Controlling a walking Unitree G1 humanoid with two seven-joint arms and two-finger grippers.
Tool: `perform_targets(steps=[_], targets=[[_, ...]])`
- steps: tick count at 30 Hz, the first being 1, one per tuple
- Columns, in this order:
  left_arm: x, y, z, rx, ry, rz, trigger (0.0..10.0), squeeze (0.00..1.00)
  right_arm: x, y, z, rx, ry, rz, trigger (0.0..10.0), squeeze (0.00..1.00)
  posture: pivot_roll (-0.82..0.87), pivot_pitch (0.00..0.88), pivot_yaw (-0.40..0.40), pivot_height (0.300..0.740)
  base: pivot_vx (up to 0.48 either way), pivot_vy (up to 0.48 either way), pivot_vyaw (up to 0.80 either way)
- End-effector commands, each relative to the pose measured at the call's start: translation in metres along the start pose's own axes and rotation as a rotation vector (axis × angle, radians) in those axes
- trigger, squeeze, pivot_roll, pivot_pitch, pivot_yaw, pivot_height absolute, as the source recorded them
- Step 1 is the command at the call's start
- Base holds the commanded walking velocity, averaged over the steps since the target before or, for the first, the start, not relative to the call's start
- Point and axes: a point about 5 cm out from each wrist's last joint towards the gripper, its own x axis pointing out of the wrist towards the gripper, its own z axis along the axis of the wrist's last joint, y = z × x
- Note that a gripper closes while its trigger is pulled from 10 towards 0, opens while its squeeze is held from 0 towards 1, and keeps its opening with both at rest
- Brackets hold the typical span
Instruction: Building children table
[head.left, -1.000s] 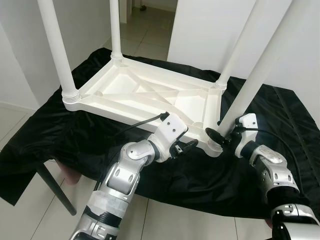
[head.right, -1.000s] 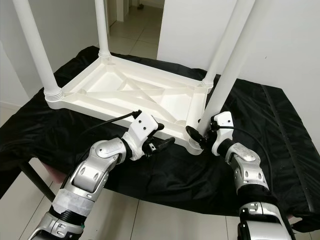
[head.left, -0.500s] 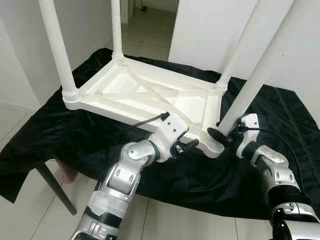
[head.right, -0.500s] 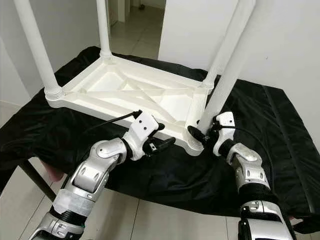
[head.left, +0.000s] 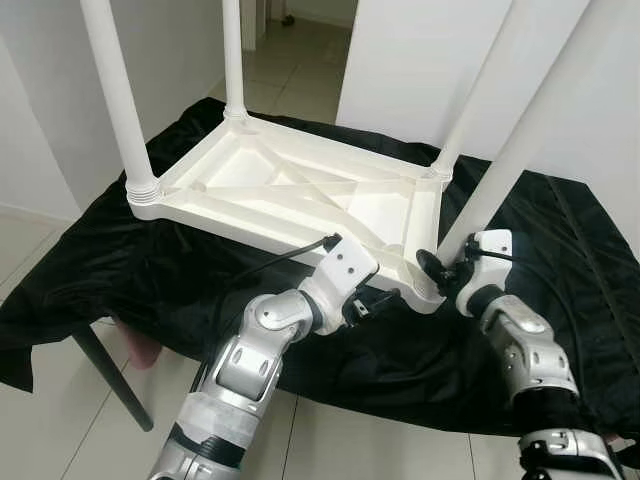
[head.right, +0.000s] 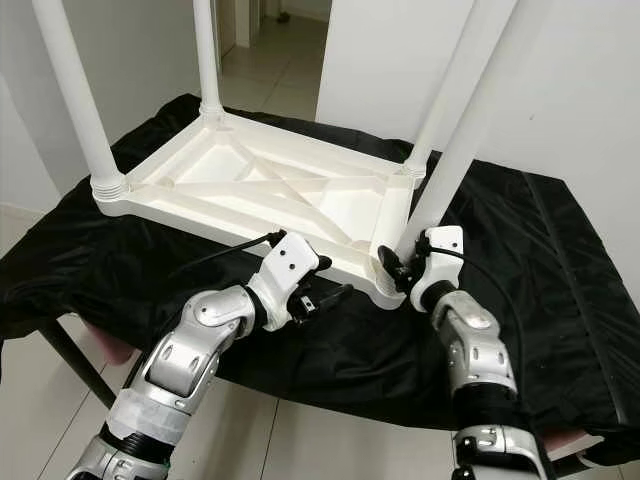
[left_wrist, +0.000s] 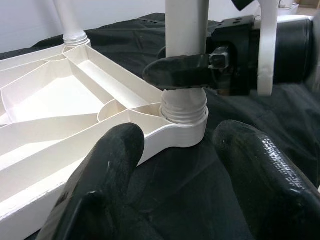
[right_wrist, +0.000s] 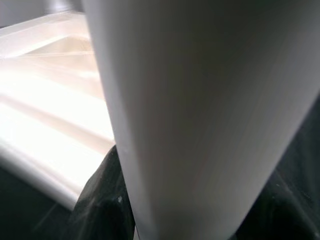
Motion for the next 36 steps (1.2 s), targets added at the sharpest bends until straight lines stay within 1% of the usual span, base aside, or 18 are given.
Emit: perform_targets(steps=[1, 2, 5, 6, 9, 12, 18, 19, 20, 21, 22, 26, 28, 30, 31, 34, 35, 36], targets=[[0.001, 0.000, -0.002, -0.013, 0.006, 0.077, 10.0, 0.00, -0.010, -0.008, -0.011, 0.048, 0.043, -0.141, 10.0, 0.00, -0.04, 0.000, -0.120, 0.740, 0.000, 0.000, 0.00], [0.001, 0.000, -0.002, -0.013, 0.006, 0.077, 10.0, 0.00, -0.010, -0.008, -0.011, 0.048, 0.043, -0.141, 10.0, 0.00, -0.04, 0.000, -0.120, 0.740, 0.000, 0.000, 0.00], [0.000, -0.001, -0.002, -0.017, 0.008, 0.077, 10.0, 0.00, -0.020, 0.001, -0.014, 0.069, 0.029, -0.270, 10.0, 0.00, -0.04, 0.000, -0.129, 0.740, 0.000, 0.000, 0.00], [-0.001, -0.001, -0.004, -0.022, 0.015, 0.084, 10.0, 0.00, -0.030, 0.010, -0.016, 0.071, 0.028, -0.430, 10.0, 0.00, -0.04, 0.003, -0.139, 0.740, 0.000, 0.000, 0.00], [-0.002, 0.000, -0.006, -0.028, 0.021, 0.090, 10.0, 0.00, -0.034, 0.017, -0.014, 0.076, 0.026, -0.521, 10.0, 0.00, -0.03, 0.006, -0.143, 0.740, 0.000, 0.000, 0.00], [-0.003, -0.001, -0.005, -0.032, 0.022, 0.095, 10.0, 0.00, -0.036, 0.025, -0.011, 0.086, 0.030, -0.570, 10.0, 0.00, -0.02, 0.013, -0.140, 0.740, 0.000, 0.000, 0.00], [-0.005, -0.004, -0.006, -0.034, 0.025, 0.092, 10.0, 0.00, -0.039, 0.030, -0.012, 0.091, 0.036, -0.551, 10.0, 0.00, -0.01, 0.009, -0.134, 0.740, 0.000, 0.000, 0.00], [-0.005, -0.004, -0.007, -0.029, 0.030, 0.088, 10.0, 0.00, -0.040, 0.030, -0.010, 0.098, 0.017, -0.520, 10.0, 0.94, -0.01, 0.003, -0.130, 0.740, 0.000, 0.000, 0.00], [-0.005, -0.004, -0.007, -0.029, 0.030, 0.088, 10.0, 0.00, -0.040, 0.030, -0.010, 0.098, 0.017, -0.520, 10.0, 0.94, -0.01, 0.003, -0.130, 0.740, 0.000, 0.000, 0.00], [-0.006, -0.003, -0.006, -0.024, 0.032, 0.086, 10.0, 0.00, -0.039, 0.030, -0.007, 0.117, -0.012, -0.457, 10.0, 1.00, -0.01, 0.001, -0.128, 0.740, 0.000, 0.000, 0.00], [-0.006, -0.001, -0.005, -0.019, 0.032, 0.086, 10.0, 0.00, -0.038, 0.030, -0.004, 0.127, -0.038, -0.399, 10.0, 1.00, -0.01, 0.000, -0.128, 0.740, 0.000, 0.000, 0.00], [-0.005, 0.000, -0.004, -0.016, 0.031, 0.086, 10.0, 0.00, -0.038, 0.029, -0.001, 0.133, -0.053, -0.364, 10.0, 1.00, 0.00, 0.000, -0.130, 0.740, 0.000, 0.000, 0.00], [-0.006, 0.003, -0.004, -0.007, 0.031, 0.093, 10.0, 0.00, -0.035, 0.022, -0.002, 0.124, -0.043, -0.259, 10.0, 1.00, 0.00, 0.000, -0.142, 0.740, 0.000, 0.000, 0.00], [-0.006, 0.003, -0.004, -0.007, 0.031, 0.093, 10.0, 0.00, -0.035, 0.022, -0.002, 0.124, -0.043, -0.259, 10.0, 1.00, 0.00, 0.000, -0.142, 0.740, 0.000, 0.000, 0.00], [-0.006, 0.005, -0.004, -0.004, 0.033, 0.100, 10.0, 0.00, -0.034, 0.013, -0.005, 0.089, -0.025, -0.209, 10.0, 0.00, 0.01, 0.000, -0.142, 0.740, 0.000, 0.000, 0.00], [-0.007, 0.007, -0.003, -0.003, 0.032, 0.108, 10.0, 0.00, -0.034, 0.000, -0.010, 0.067, 0.011, -0.161, 10.0, 0.00, 0.01, 0.000, -0.144, 0.740, 0.000, 0.000, 0.00], [-0.006, 0.007, -0.003, -0.003, 0.032, 0.109, 10.0, 0.00, -0.032, -0.007, -0.013, 0.043, 0.024, -0.118, 10.0, 0.00, 0.03, 0.000, -0.141, 0.740, 0.000, 0.000, 0.00], [-0.008, 0.006, -0.002, -0.002, 0.031, 0.109, 10.0, 0.00, -0.030, -0.013, -0.014, -0.005, 0.025, -0.009, 10.0, 0.00, 0.03, 0.000, -0.138, 0.740, 0.000, 0.000, 0.00]])
